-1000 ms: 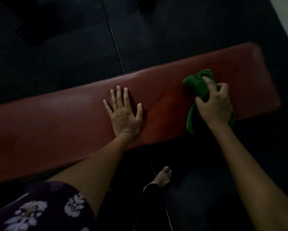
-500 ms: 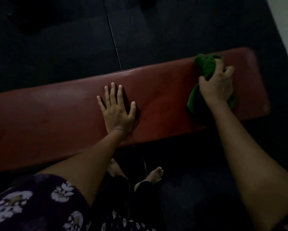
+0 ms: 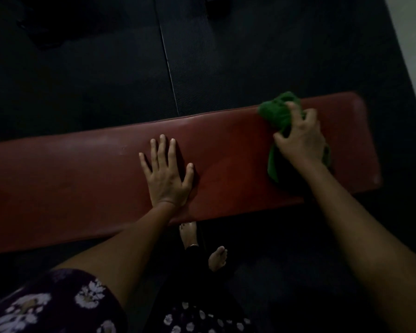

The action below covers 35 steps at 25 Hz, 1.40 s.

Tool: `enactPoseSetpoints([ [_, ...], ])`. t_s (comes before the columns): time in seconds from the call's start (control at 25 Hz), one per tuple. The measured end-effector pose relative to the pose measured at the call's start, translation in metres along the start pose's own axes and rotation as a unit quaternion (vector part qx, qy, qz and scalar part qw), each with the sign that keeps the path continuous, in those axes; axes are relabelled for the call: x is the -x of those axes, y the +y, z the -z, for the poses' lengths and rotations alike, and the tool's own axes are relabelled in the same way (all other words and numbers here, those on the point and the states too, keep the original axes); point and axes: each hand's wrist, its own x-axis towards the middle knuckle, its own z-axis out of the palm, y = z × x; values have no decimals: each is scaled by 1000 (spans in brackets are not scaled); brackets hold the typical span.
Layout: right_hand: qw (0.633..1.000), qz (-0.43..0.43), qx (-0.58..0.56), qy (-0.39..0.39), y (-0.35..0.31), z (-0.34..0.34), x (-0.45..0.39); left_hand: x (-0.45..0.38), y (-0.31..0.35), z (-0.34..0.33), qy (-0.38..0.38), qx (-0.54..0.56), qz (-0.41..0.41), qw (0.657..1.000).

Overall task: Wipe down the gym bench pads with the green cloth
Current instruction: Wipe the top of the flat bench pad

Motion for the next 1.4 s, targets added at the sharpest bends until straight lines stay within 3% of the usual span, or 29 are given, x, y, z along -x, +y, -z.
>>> enactPoseSetpoints([
  [0.08,996,-80,-13,29,5,2,-2,0,0,0,-9,-1,0,1000],
  [0.12,998,-55,-2,32,-1,-1,5,0,1,1,-13,-3,-1,1000],
  [0.2,997,80,1,-2,-16,-11,27,-1,2,3,-12,-9,4,1000],
  [0.28,966,254,27,-36,-4,-19,53,-2,2,3,-19,-8,10,1000],
  [0.36,947,313,65,-24,32,-12,47,-2,1,4,-17,-16,12,1000],
  [0.52,999,49,14,10,77,5,26,-2,3,6,-25,-18,19,999],
  [0.56,999,44,16,24,69,4,33,-1,9,8,-26,-12,36,999],
  [0.64,988,155,14,22,51,-8,53,2,31,9,-11,22,89,996],
  [0.72,950,309,39,10,59,-17,68,10,64,6,3,59,112,992],
  [0.8,933,351,76,25,94,-7,53,19,104,-5,0,82,85,993],
  [0.84,952,298,66,31,114,0,42,23,125,-13,-9,85,70,994],
  [0.92,995,94,19,41,144,11,33,26,159,-29,-18,71,81,994],
  [0.96,999,11,-4,47,149,11,36,26,170,-35,-14,55,101,993],
  [1.0,998,-4,-14,56,146,10,40,24,177,-39,-7,39,118,992],
  [1.08,988,148,5,53,144,4,50,25,182,-45,6,15,133,991],
  [1.16,949,310,50,15,164,8,41,25,181,-48,18,13,137,990],
  [1.2,947,318,53,2,176,15,30,25,181,-49,23,17,139,990],
  [1.24,963,268,39,-3,185,23,18,24,183,-50,27,17,141,989],
  [1.32,998,57,-12,14,189,30,0,25,184,-50,31,12,145,989],
  [1.36,999,-27,-25,31,180,31,-4,24,186,-51,32,11,147,989],
  [1.4,998,-50,-23,39,163,31,-5,24,186,-51,33,12,148,988],
])
